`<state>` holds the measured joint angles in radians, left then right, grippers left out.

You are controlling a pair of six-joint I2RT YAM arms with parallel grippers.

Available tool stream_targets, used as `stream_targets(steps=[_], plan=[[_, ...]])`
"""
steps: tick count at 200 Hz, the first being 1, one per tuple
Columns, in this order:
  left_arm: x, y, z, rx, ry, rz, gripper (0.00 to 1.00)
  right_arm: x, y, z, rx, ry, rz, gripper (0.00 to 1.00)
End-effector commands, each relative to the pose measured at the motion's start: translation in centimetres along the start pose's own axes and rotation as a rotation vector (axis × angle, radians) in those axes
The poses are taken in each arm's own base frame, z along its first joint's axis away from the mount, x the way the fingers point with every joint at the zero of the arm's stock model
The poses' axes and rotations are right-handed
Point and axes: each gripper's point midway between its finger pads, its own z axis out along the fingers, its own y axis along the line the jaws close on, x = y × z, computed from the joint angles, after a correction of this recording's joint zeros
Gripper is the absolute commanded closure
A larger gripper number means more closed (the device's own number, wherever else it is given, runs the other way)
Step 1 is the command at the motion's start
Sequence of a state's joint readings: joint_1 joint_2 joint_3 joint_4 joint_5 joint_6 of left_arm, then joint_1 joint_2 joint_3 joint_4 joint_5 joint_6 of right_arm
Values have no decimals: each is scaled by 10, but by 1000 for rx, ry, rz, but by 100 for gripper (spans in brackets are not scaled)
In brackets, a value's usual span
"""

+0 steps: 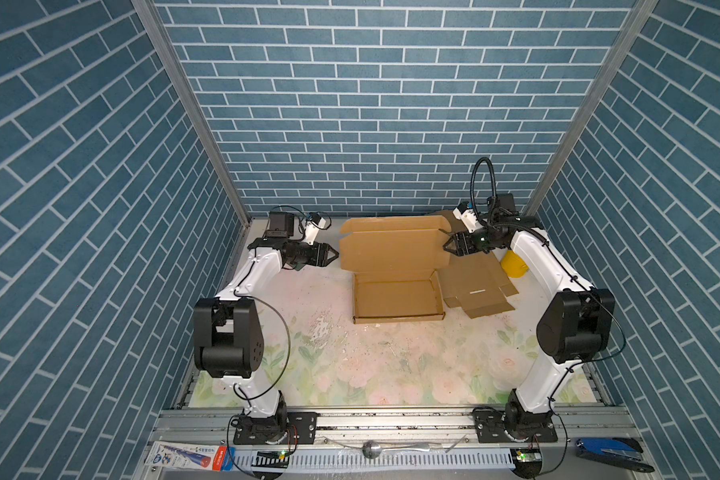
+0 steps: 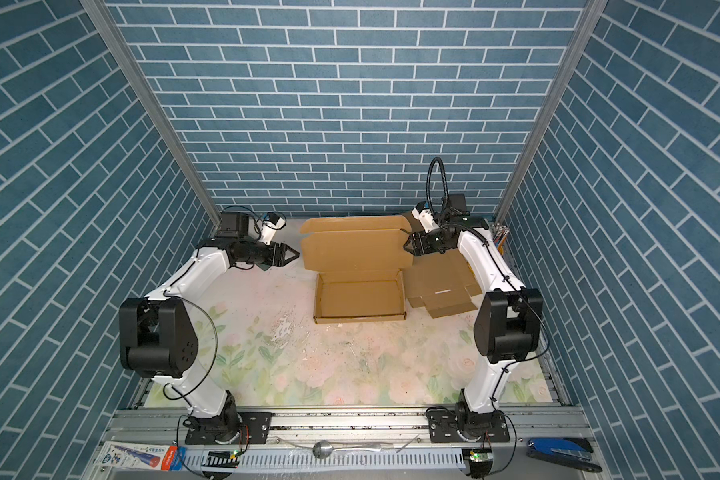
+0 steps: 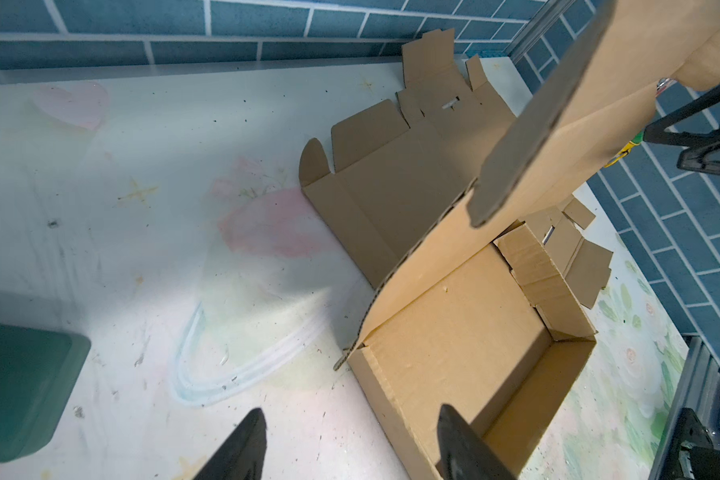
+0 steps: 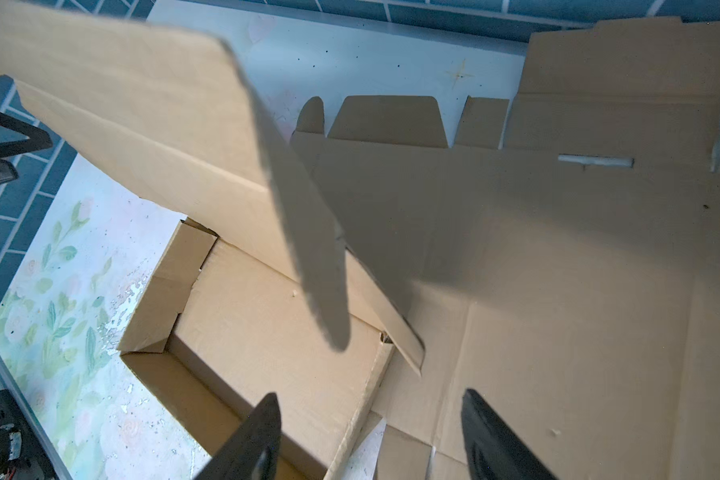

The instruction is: Fold the paper box

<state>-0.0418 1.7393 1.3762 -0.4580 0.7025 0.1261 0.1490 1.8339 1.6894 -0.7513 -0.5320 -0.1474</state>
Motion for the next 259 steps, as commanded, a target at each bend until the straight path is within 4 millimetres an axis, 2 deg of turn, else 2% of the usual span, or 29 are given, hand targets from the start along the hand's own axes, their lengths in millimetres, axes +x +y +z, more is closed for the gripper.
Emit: stream_targets(steps=[1, 51, 104, 148, 198, 259], plan=[[-12, -6, 6, 47, -26, 58, 34, -16, 8, -3, -80, -41, -99, 31], [-19, -10, 24, 77, -27, 93, 35, -21, 11, 5, -147, -63, -153, 33], [-24, -9, 36, 78, -21, 100, 50, -24, 11, 14, -192, -59, -163, 37], [-24, -13, 41, 84, -13, 108, 58, -24, 8, 21, -194, -58, -137, 50], [-25, -14, 48, 68, -17, 100, 64, -25, -1, 23, -130, -94, -112, 73], [-22, -16, 52, 40, -12, 88, 81, -21, -2, 23, -41, -133, -97, 93]])
